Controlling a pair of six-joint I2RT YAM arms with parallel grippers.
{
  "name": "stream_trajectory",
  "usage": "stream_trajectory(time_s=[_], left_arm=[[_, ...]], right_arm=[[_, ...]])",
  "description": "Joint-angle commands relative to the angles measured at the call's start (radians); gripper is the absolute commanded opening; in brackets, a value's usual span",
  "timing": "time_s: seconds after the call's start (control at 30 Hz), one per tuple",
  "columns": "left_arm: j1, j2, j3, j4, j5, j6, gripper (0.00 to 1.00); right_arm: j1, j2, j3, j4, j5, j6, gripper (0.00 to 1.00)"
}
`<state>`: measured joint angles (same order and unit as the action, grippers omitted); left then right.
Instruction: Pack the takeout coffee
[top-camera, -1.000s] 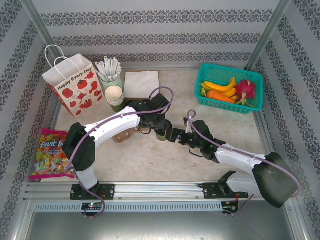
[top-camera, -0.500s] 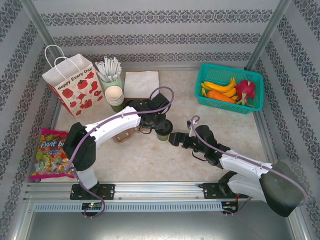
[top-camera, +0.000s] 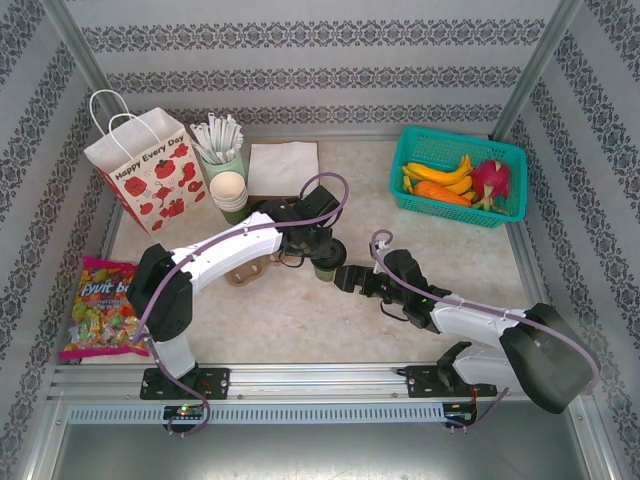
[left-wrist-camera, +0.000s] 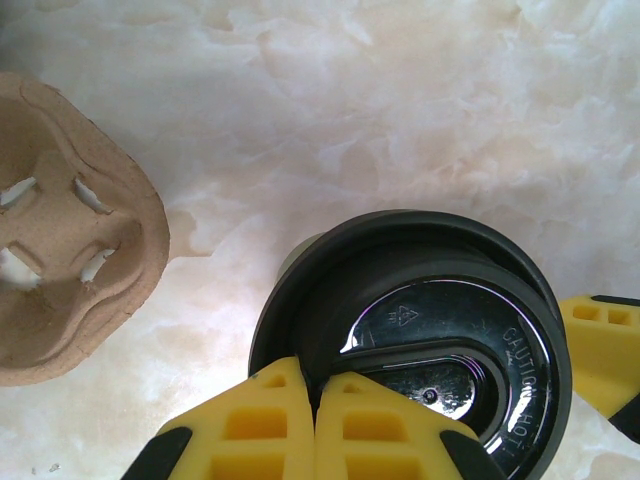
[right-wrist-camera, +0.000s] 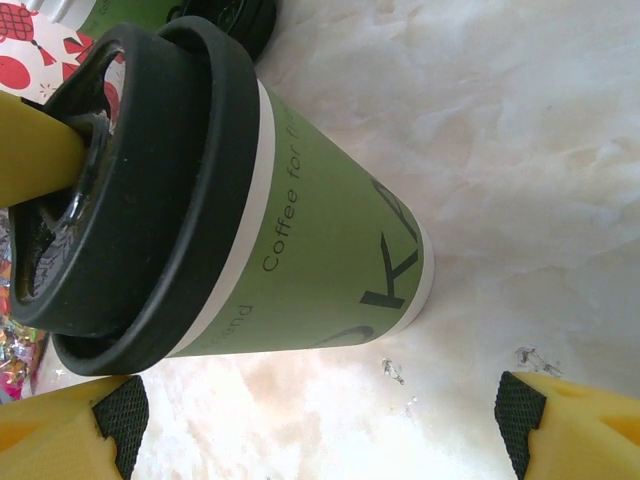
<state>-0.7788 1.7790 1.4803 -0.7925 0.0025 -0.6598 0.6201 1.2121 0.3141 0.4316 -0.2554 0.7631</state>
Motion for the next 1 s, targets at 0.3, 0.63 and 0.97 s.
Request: stream_trajectory(time_s=[0.3, 0.63, 0.97], left_arm=[[-0.016, 0.079, -0.016, -0.072, 0.051, 0.010, 0.00], [-0.016, 0.096, -0.039, -0.056, 0.064, 0.017, 0.00], [-0.016, 0.121, -0.058, -0.096, 0.042, 0.097, 0.00]], right_arm=[[0.016, -0.055, 0.023, 0.081, -0.030, -0.008, 0.92], [0.019, 0.097, 0.023, 0.054, 0.045, 0.009, 0.90], [-0.029, 0.012, 0.024, -0.013, -0.030, 0.049, 0.91]])
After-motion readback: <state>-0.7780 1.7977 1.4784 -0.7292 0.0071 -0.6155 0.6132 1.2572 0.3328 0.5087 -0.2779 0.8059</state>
